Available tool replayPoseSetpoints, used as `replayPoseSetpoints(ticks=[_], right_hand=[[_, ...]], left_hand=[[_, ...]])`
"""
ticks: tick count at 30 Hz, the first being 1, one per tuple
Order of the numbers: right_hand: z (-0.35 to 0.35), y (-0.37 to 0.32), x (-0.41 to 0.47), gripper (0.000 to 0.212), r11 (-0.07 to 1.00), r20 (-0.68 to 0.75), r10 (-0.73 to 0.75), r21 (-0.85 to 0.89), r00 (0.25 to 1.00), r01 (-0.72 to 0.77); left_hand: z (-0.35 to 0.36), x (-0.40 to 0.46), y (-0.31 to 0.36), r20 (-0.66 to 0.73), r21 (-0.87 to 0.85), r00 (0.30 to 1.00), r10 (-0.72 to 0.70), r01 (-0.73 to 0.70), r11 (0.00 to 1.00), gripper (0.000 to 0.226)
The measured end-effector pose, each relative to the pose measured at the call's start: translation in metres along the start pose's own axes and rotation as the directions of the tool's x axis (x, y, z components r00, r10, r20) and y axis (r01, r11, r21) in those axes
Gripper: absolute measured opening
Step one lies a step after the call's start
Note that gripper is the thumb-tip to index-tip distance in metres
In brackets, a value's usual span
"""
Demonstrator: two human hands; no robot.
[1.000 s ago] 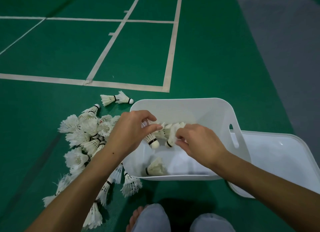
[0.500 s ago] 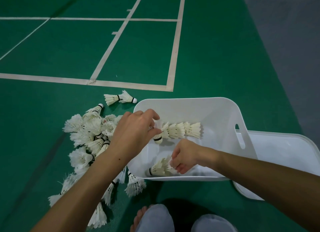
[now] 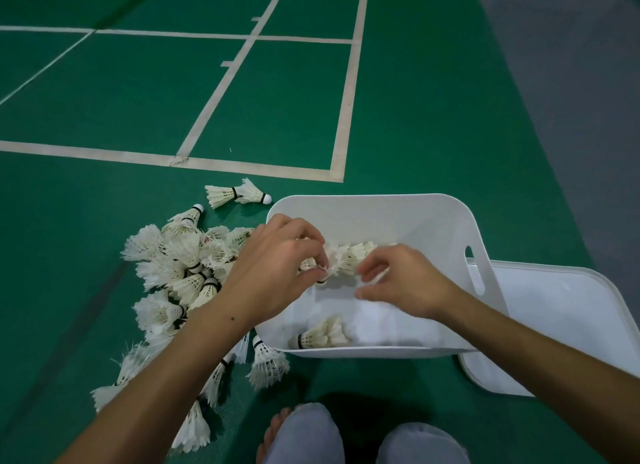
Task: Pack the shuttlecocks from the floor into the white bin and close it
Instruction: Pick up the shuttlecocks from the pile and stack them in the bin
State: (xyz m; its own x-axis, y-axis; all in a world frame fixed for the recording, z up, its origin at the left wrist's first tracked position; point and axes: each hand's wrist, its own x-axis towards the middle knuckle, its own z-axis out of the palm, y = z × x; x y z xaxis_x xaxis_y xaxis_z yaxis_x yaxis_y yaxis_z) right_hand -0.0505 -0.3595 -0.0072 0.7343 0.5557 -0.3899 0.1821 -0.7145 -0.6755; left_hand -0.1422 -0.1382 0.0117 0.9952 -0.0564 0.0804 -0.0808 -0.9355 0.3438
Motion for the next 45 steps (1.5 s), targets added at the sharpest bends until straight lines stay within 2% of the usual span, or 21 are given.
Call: replayPoseSetpoints(ticks=[2,3,5,8,12,15,18,20,23,25,26,28,32,35,38,41,45], right_hand=[[-0.008,-0.007,-0.014,0.033,0.992,-0.153,-0.128,-0.034,0.98,0.124],[-0.009,-0.01,-0.019,0.034,0.979,-0.167,-0.191,-0.107,0.967,0.175],[-0.004,-0.014,-0.024,0.034,0.93,-0.115,-0.279,-0.279,0.953,0.239],[0.004,-0.015,-0.02,0.028,0.843,-0.043,-0.33,-0.463,0.943,0.274],[0.005,-0.011,-0.013,0.016,0.782,0.015,-0.363,-0.539,0.932,0.313],[0.001,-0.002,-0.009,0.011,0.776,0.037,-0.363,-0.541,0.931,0.324],[-0.006,0.014,-0.005,0.011,0.817,-0.015,-0.29,-0.524,0.957,0.239],[-0.007,0.024,-0.002,0.012,0.855,-0.017,-0.185,-0.496,0.983,0.152],[0.003,0.034,0.007,0.009,0.926,0.073,0.006,-0.376,0.997,0.022],[0.014,0.038,0.014,0.008,0.96,0.157,0.102,-0.273,0.982,-0.057],[0.018,0.04,0.018,0.009,0.97,0.203,0.145,-0.222,0.968,-0.099],[0.024,0.039,0.024,0.011,0.974,0.312,0.225,-0.099,0.923,-0.204],[0.035,0.036,0.028,0.015,0.898,0.483,0.279,0.175,0.83,-0.404],[0.041,0.04,0.031,0.021,0.875,0.524,0.307,0.174,0.795,-0.452],[0.038,0.042,0.029,0.021,0.91,0.533,0.302,0.086,0.791,-0.405],[0.025,0.039,0.025,0.019,0.952,0.467,0.279,-0.017,0.839,-0.307],[0.01,0.031,0.013,0.018,0.98,0.292,0.194,-0.102,0.936,-0.172]], left_hand=[[0.002,0.001,0.001,0.062,0.001,0.998,-0.032,0.032,0.999,0.009],[0.004,0.002,0.002,0.093,0.001,0.995,-0.041,0.041,0.999,0.009],[0.007,0.004,0.005,0.139,-0.014,0.99,-0.034,0.036,0.999,0.009],[0.011,0.006,0.01,0.178,-0.064,0.984,0.006,0.006,0.998,0.007],[0.019,0.009,0.011,0.245,-0.111,0.969,0.042,-0.015,0.994,0.009],[0.023,0.01,0.009,0.211,-0.203,0.977,0.017,0.027,0.979,0.025],[0.024,0.016,0.008,0.235,-0.187,0.971,-0.035,0.08,0.979,0.032],[0.031,0.023,0.008,0.363,-0.101,0.93,-0.049,0.091,0.991,0.034],[0.045,0.03,0.011,0.608,-0.001,0.789,-0.09,0.113,0.994,0.046],[0.053,0.032,0.014,0.719,0.046,0.687,-0.107,0.107,0.993,0.054],[0.056,0.033,0.015,0.748,0.074,0.655,-0.111,0.084,0.994,0.055],[0.059,0.033,0.016,0.763,0.111,0.635,-0.118,0.051,0.992,0.055],[0.064,0.032,0.012,0.763,0.114,0.634,-0.124,0.057,0.992,0.052],[0.063,0.033,0.01,0.765,0.119,0.632,-0.123,0.048,0.992,0.051],[0.056,0.034,0.011,0.752,0.104,0.65,-0.111,0.049,0.993,0.049],[0.041,0.029,0.013,0.655,0.048,0.752,-0.076,0.06,0.997,0.038],[0.008,0.008,0.016,0.346,-0.207,0.938,-0.028,0.105,0.973,0.02]])
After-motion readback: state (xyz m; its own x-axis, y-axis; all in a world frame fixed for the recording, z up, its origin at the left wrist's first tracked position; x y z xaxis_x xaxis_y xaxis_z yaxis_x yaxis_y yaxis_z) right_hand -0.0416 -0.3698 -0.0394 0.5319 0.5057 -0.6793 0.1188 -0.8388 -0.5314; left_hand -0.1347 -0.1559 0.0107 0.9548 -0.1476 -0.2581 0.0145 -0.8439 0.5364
